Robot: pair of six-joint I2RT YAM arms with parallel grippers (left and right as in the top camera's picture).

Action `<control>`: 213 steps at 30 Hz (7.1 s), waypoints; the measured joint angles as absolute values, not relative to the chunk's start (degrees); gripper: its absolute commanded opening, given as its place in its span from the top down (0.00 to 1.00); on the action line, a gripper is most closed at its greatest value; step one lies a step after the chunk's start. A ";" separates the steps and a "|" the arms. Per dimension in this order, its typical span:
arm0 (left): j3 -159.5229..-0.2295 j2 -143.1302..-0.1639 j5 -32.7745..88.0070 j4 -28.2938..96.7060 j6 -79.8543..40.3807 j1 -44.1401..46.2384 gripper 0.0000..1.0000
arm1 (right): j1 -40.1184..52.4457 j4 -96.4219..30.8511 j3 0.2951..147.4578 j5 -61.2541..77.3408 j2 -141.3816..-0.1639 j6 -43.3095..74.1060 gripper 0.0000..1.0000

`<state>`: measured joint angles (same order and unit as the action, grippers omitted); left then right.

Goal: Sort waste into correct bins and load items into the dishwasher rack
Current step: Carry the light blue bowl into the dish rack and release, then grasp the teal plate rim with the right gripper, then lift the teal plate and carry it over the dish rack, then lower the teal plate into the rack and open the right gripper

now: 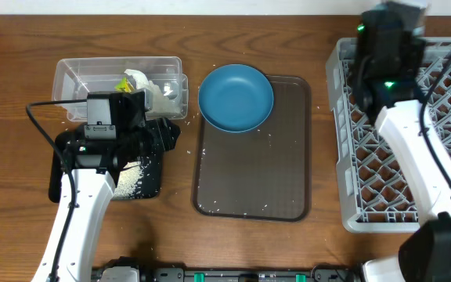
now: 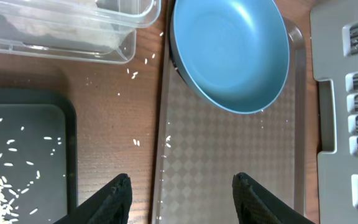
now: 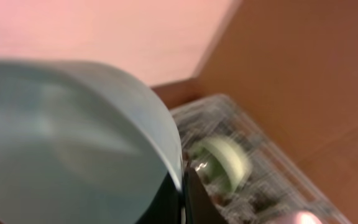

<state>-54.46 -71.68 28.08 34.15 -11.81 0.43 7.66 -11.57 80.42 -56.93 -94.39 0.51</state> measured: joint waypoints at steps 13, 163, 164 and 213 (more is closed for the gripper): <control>-54.46 -71.68 28.08 34.57 -11.81 0.43 0.45 | -5.43 -1.41 80.55 -73.17 -109.23 -16.60 0.99; -54.46 -71.68 27.86 36.45 -11.81 0.43 0.44 | 1.76 10.22 80.44 -49.08 -97.06 -54.59 0.99; -54.46 -71.68 27.88 36.47 -11.81 0.43 0.44 | 0.62 10.59 80.44 -49.15 -97.06 -56.47 0.99; -54.46 -71.68 27.86 37.10 -11.81 0.43 0.44 | -8.10 -25.71 81.19 -38.00 -103.48 -31.44 0.58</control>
